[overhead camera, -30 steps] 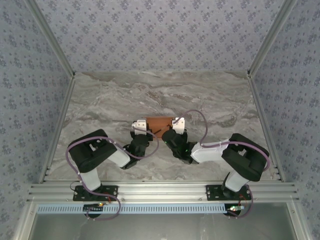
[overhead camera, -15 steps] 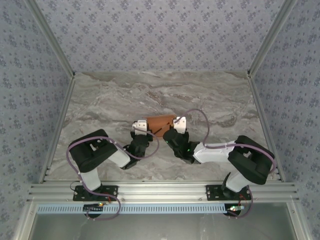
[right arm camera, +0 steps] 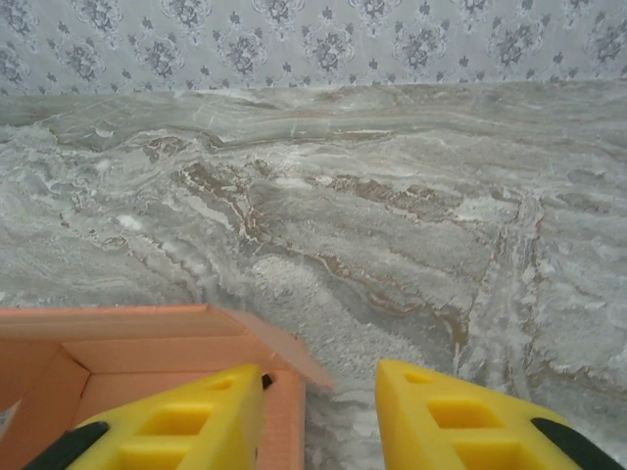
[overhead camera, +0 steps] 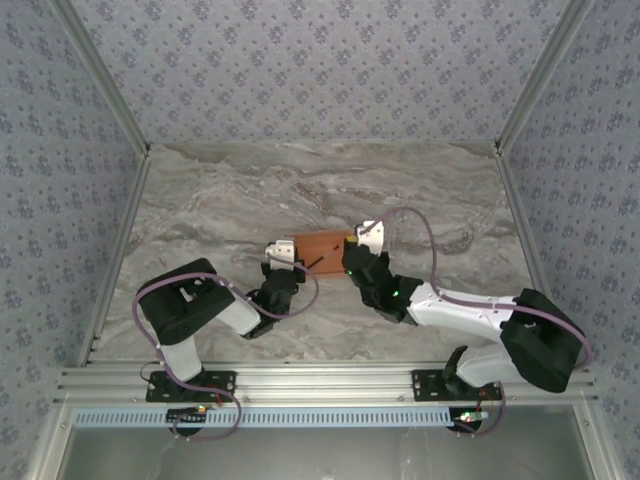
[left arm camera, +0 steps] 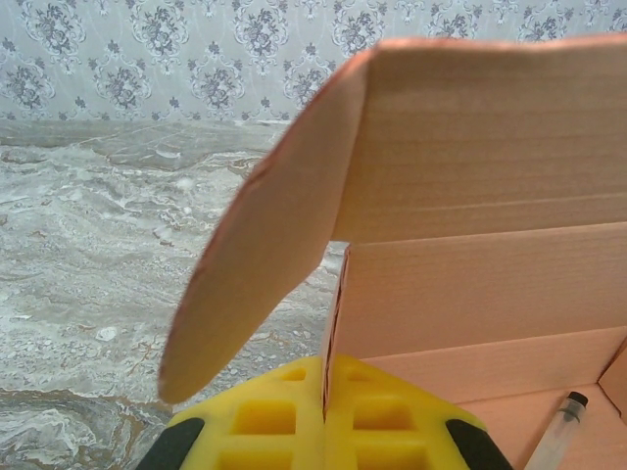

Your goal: Fold the paper box

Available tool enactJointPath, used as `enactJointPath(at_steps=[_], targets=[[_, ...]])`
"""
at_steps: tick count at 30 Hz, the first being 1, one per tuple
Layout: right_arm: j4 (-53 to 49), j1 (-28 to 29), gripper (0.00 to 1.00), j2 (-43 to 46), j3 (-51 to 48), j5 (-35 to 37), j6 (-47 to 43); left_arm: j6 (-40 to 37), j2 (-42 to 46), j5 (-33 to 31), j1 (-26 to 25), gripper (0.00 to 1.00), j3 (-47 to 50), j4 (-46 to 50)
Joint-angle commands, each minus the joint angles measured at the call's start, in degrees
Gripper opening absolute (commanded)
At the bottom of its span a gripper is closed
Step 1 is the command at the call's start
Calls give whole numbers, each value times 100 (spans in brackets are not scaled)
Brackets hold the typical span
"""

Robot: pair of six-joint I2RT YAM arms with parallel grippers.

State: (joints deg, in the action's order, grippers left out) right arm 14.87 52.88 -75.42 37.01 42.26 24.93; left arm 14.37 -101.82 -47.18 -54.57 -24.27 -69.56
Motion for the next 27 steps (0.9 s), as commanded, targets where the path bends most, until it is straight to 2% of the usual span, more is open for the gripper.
enactJointPath(at_steps=[1,6,10,16,27], targets=[[-7,-398,44,247,-111,-1097,-655,-56,-128,38,-54,0,46,228],[55,-1498,57,317,-239,-3476,-1660,-40,-92,64,-54,0,45,255],[-93,-2107,60,88,-100,-4448,-2123,-40,-75,60,-54,0,28,274],[-82,-2401,59,-489,297,-4910,-2594,-47,-57,108,-54,0,-25,335],[77,-2284,48,-1008,647,-5066,-2835,-66,39,104,-55,0,-40,414]])
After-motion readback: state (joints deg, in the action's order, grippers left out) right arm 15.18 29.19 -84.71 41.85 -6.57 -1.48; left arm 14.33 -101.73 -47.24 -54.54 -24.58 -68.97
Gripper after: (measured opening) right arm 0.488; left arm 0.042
